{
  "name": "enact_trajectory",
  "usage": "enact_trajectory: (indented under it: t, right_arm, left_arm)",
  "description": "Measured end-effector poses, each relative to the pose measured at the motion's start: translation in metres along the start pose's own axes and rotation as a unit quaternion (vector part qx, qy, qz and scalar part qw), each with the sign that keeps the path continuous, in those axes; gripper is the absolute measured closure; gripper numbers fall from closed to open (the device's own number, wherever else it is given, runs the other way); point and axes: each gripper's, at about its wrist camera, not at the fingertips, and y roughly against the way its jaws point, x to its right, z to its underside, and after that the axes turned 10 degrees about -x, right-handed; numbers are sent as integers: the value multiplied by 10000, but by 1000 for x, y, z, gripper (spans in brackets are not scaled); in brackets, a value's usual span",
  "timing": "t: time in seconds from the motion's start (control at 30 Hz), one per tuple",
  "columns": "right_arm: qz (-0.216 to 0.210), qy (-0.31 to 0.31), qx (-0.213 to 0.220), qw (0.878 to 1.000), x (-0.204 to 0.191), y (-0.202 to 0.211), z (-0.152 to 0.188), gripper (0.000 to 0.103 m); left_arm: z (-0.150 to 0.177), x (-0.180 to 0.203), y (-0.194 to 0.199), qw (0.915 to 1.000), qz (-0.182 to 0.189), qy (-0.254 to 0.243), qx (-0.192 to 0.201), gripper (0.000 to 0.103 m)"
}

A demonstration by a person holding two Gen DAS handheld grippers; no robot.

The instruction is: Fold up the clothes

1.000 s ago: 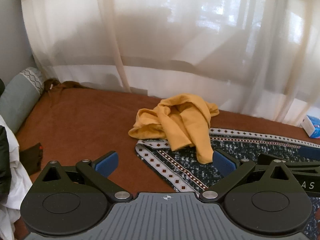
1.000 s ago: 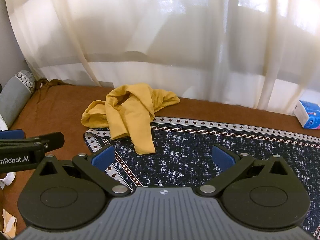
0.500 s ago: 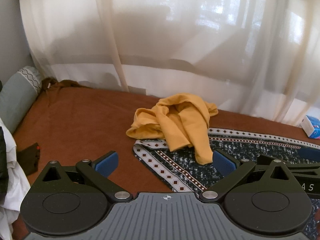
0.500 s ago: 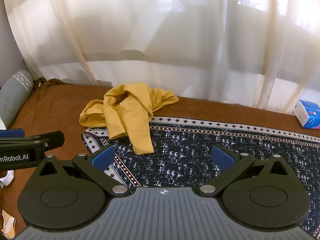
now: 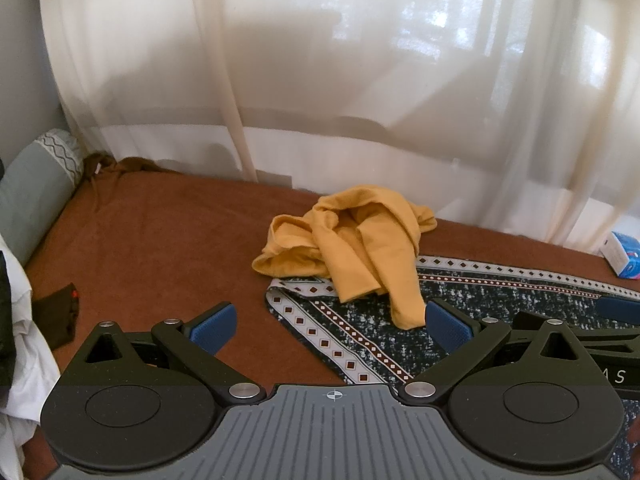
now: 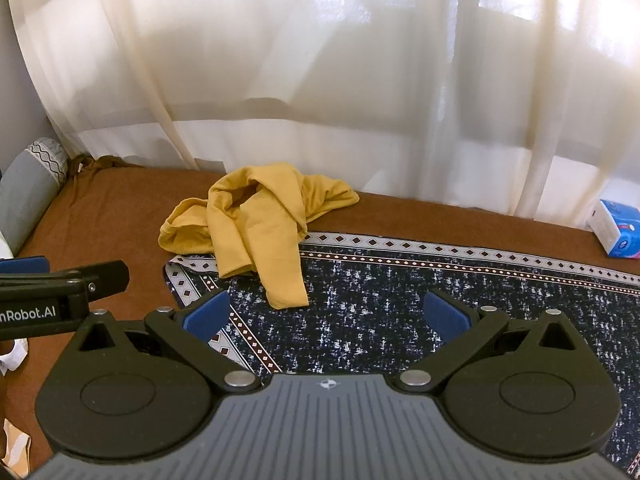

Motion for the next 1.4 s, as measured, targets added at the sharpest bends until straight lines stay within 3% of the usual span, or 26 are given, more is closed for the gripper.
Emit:
enact_trajectory:
  t: [0.33, 0.57, 0.67, 0.8, 1.1, 1.2, 1.3, 1.37, 1.4]
  right_arm:
    - [-50, 108, -48, 9999, -2, -3, -10, 0]
    - [-243, 552, 248, 9979, -1, -11, -80, 0]
    - [-283, 725, 488, 9958, -3, -21, -117, 0]
    - [-496, 813, 455, 9944, -6, -59, -140, 0]
    - [-777, 1281, -28, 9887, -23, -151, -144, 0]
    - [-859, 1411, -153, 9861, -28, -181, -144, 2]
    - [-941, 1539, -278, 9832, -33, -210, -145, 10]
    - [-1003, 1567, -308, 9821, -35, -219, -146, 25]
    - [-1059, 1567, -326, 9814, -35, -224, -146, 30]
  left_arm:
    - [-14, -4, -14, 10000, -50, -45, -18, 0]
    - [-75, -21, -56, 9986, -476, -106, 223, 0]
    - [-95, -34, -87, 9980, -617, 51, 117, 0]
    - [-100, -52, -131, 9981, -519, 258, -192, 0]
    - [-99, -75, -206, 9983, -277, 166, -480, 5]
    - [-102, -82, -228, 9980, -66, 271, -563, 13]
    - [-101, -84, -243, 9972, 152, 353, -639, 24]
    - [-100, -86, -249, 9963, 273, 462, -670, 49]
    - [-100, -86, -252, 9958, 333, 516, -686, 76]
